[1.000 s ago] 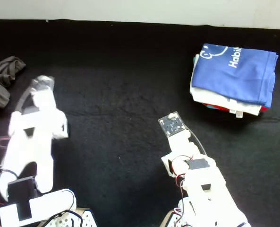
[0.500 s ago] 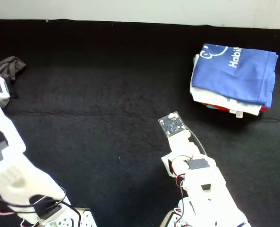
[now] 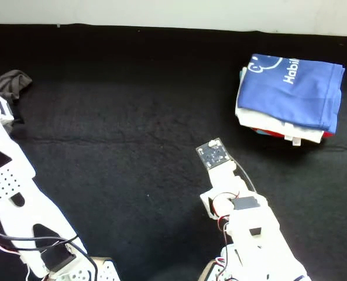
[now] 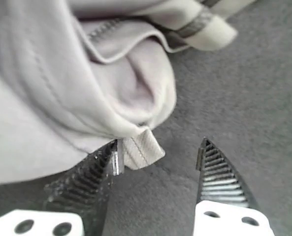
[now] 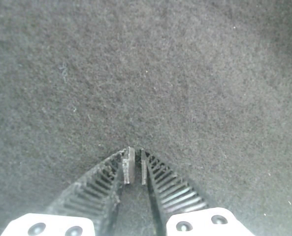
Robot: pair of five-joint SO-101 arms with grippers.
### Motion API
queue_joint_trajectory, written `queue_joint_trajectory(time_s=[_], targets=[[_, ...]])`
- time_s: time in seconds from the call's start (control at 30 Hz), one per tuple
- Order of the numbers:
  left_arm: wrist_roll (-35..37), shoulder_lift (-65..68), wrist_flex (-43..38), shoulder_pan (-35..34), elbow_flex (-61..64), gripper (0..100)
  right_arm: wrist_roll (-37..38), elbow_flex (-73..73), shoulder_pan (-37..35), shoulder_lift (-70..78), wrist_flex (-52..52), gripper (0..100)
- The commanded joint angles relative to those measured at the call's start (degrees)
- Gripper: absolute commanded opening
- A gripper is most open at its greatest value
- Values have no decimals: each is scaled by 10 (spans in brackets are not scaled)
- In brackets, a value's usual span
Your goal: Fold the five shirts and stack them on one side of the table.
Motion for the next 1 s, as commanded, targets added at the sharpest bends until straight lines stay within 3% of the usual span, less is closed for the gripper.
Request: queue_joint_trajectory(time_s=[0.0,0.07,0.17,0.53,0.83,0.97], targets=[[6,17,19,-6,-78,243,-4,4,-3,-1,-14,41],[6,26,40,-6,-110,187,-4,4,-3,-1,-14,41],[6,29,61,-3,-149,0,-4,4,-3,-1,-14,41],[6,9,164,48,-230,9,-4,4,-3,-1,-14,41],[5,-16,169,58,-229,18,-4,4,-3,-1,-14,41],[5,29,166,46,-229,186,-4,4,-3,-1,-14,41]])
